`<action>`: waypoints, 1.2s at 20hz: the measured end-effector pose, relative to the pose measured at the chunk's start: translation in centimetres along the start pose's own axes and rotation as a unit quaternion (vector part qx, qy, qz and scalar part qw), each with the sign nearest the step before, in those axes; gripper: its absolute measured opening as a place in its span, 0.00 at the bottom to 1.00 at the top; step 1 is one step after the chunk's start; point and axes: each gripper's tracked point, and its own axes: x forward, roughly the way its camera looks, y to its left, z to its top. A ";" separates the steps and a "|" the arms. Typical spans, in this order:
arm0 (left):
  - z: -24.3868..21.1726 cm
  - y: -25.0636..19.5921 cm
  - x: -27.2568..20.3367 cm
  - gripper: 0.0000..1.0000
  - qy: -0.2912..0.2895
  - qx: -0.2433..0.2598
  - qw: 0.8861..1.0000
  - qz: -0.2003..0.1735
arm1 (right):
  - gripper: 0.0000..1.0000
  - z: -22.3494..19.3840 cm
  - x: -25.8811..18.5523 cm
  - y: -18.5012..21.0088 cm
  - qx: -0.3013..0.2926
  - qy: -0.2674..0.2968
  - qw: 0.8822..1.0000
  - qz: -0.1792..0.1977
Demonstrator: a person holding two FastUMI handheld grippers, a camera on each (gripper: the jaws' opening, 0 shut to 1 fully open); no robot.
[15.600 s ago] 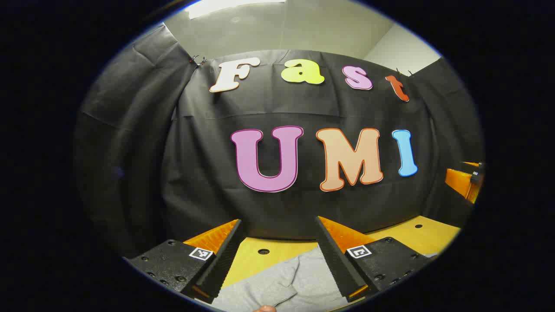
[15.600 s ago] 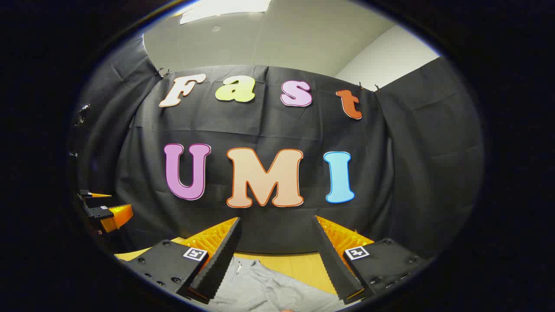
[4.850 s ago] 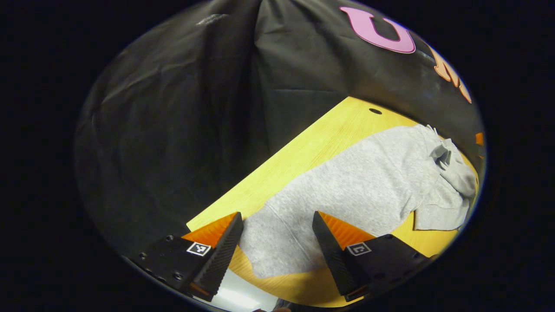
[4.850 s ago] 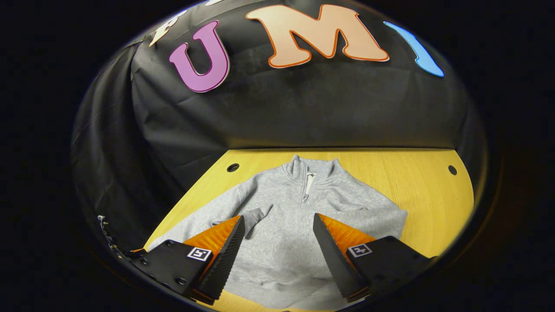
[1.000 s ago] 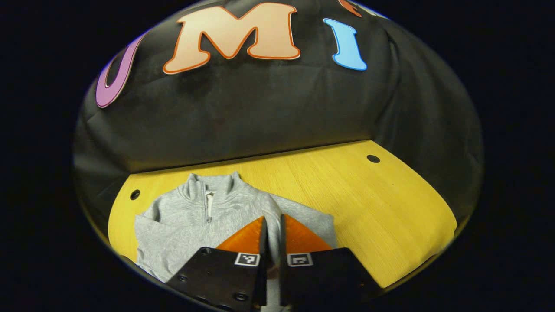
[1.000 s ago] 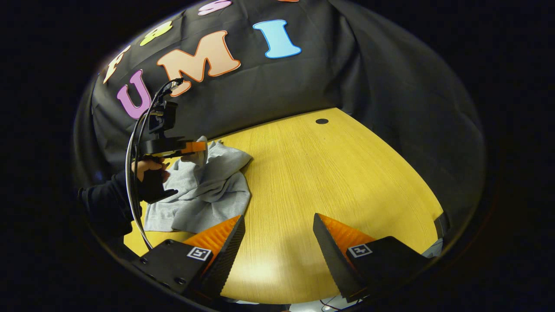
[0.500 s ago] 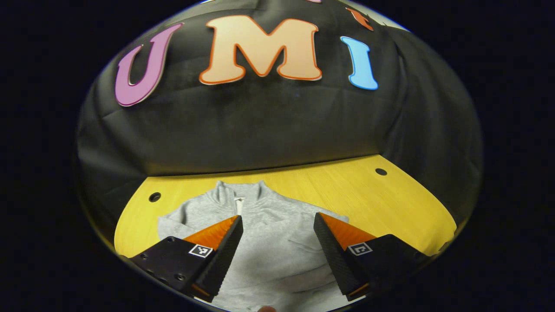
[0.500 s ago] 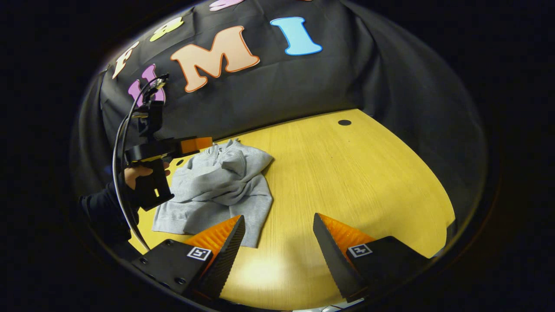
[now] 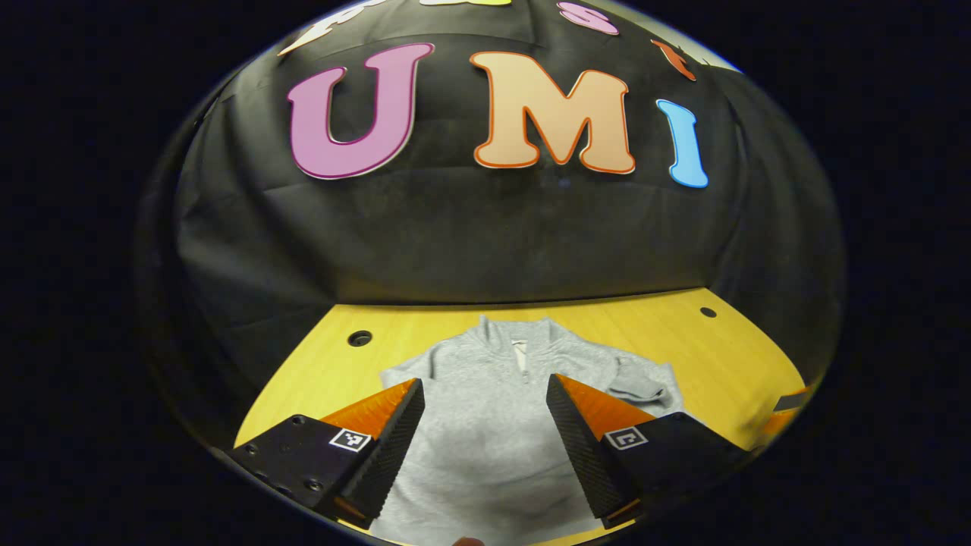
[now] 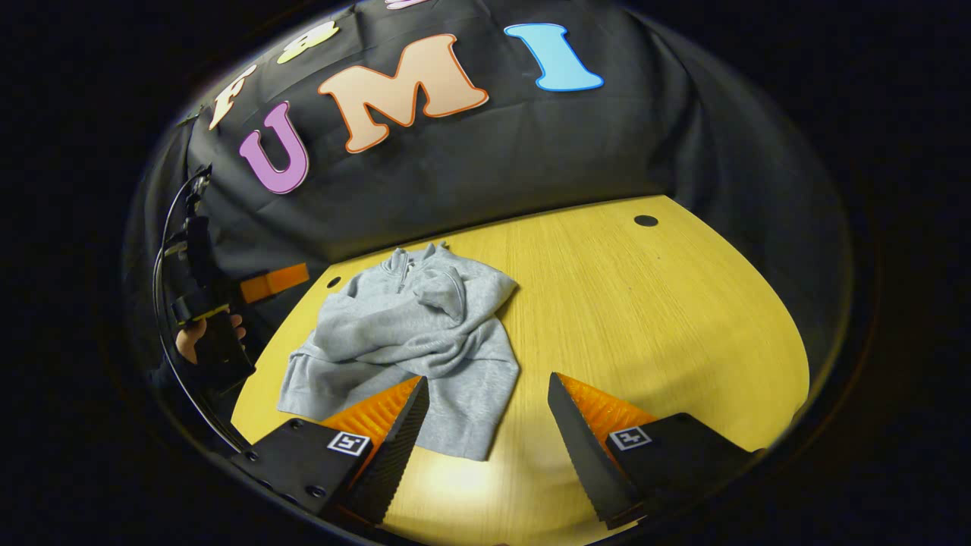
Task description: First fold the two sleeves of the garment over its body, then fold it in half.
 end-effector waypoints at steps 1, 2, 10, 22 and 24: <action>-0.4 1.3 -0.6 0.95 0.001 0.002 1.000 0.009 | 0.94 -0.3 0.4 0.4 -0.004 0.001 1.000 0.001; -1.1 2.7 -1.2 0.95 0.008 0.001 1.000 0.019 | 0.98 -0.5 0.7 0.6 -0.008 0.004 1.000 0.000; -7.7 9.2 -5.6 0.95 0.064 -0.066 0.994 0.061 | 0.98 -2.5 2.7 1.6 -0.026 0.031 0.999 -0.023; -18.7 9.5 -8.7 0.96 0.162 -0.077 0.982 0.065 | 0.99 -6.6 4.9 1.3 -0.052 0.070 0.994 -0.065; -19.8 9.2 -8.6 0.96 0.172 -0.075 0.980 0.065 | 0.95 -7.3 5.2 1.2 -0.053 0.075 0.993 -0.077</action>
